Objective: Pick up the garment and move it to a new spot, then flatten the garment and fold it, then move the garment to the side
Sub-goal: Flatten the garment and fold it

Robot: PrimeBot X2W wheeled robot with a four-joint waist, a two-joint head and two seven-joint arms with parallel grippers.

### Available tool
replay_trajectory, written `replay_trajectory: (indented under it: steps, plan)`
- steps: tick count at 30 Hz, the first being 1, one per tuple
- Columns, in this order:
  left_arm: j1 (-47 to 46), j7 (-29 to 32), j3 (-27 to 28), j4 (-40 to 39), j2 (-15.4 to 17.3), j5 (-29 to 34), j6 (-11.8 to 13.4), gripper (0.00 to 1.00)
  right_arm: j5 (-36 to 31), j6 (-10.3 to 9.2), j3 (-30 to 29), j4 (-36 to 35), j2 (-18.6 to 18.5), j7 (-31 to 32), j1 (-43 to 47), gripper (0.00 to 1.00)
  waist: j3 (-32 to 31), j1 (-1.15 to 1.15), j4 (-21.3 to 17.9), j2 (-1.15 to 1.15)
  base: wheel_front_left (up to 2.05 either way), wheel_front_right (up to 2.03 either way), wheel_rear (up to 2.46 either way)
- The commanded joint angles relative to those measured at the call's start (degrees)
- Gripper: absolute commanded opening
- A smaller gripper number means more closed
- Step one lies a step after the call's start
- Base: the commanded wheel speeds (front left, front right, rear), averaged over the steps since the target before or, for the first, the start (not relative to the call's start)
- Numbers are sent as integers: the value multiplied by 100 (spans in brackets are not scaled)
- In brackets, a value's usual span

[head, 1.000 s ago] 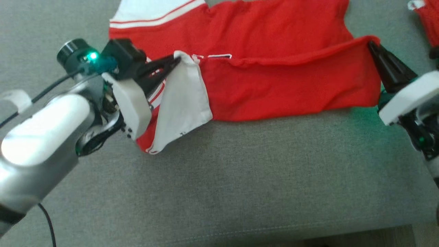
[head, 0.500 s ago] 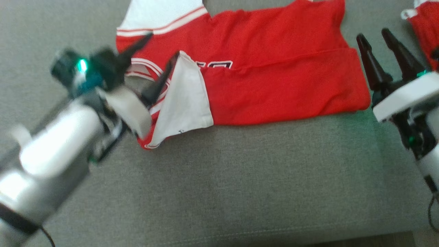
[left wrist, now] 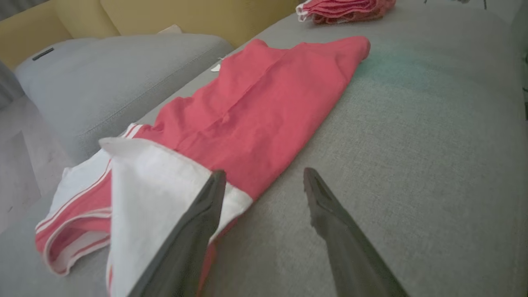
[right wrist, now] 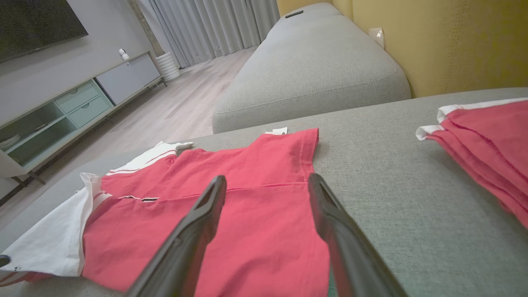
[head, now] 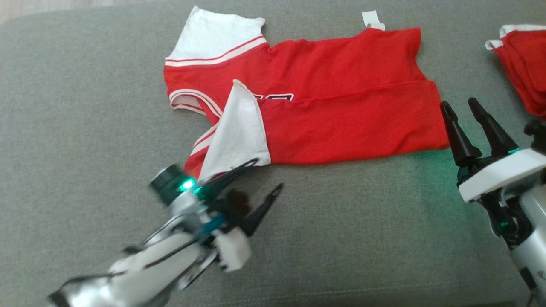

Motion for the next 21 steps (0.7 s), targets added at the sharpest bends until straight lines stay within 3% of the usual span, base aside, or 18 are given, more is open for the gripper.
replay_trajectory:
  steps: [1,8,13,17,21]
  plan:
    - [-457,82,147,97,-86,154,-60,100,-75,37,-49,-213,-56,14,53,100,64,1,-31,0,0,0,0]
    - [-853,520,16,1514,-622,384,-187,100,-222,37,-202,-405,66,192,8,100,246,1,-246,0,0,0,0]
    - [-893,438,-14,1932,-698,396,-302,100,-265,37,-378,-441,93,203,97,100,270,1,-302,0,0,0,0]
    - [-865,315,12,2067,-702,339,-298,91,-291,37,-466,-458,130,204,199,100,255,1,-294,0,0,0,0]
    - [-848,226,84,2082,-724,223,-312,90,-343,37,-524,-476,163,226,272,100,254,1,-259,0,0,0,0]
